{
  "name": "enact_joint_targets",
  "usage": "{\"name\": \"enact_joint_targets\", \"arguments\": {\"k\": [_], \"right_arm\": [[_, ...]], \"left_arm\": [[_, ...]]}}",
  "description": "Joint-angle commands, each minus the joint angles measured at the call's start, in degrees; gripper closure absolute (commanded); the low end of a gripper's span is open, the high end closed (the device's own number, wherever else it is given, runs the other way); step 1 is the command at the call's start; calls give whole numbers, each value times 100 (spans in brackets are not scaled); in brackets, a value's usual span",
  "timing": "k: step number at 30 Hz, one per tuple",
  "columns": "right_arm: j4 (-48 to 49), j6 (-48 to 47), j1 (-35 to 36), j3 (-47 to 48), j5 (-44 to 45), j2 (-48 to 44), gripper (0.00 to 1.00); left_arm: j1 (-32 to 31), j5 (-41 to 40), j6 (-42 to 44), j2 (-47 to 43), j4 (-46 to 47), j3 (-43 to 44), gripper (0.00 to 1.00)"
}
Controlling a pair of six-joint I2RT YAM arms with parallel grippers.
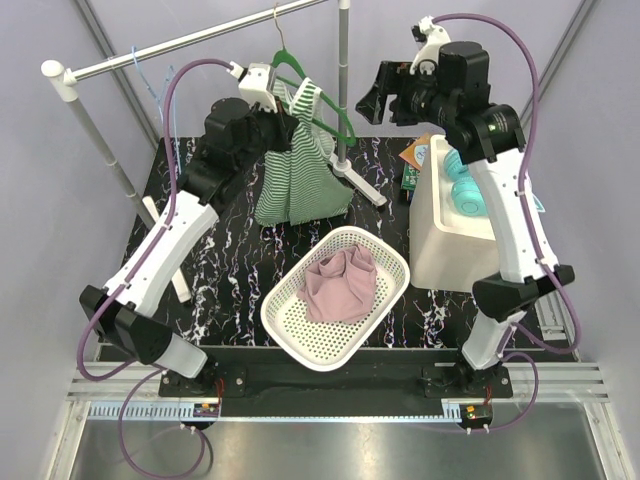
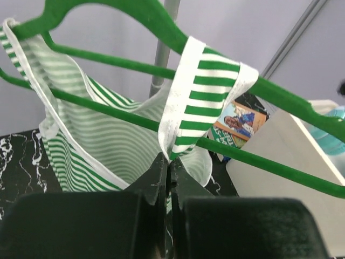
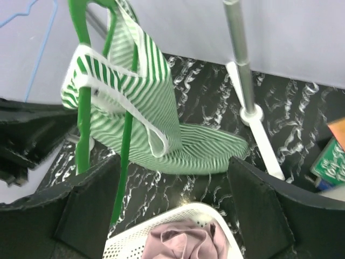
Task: Remove the tank top from the hanger
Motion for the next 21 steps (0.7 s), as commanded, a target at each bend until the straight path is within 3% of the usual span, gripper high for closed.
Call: {"name": "enact_joint_targets", "arguments": {"k": [1, 13, 21], "right_arm": [[234, -174, -50, 796, -1093, 366, 12], [269, 634, 362, 1562, -1410, 1007, 19], [251, 529, 661, 1562, -1358, 1324, 25]], "left_arm": [[17, 157, -23, -344, 94, -231, 100], [26, 130, 21, -441, 164, -416, 100], [34, 157, -32, -459, 173, -398, 100]]}}
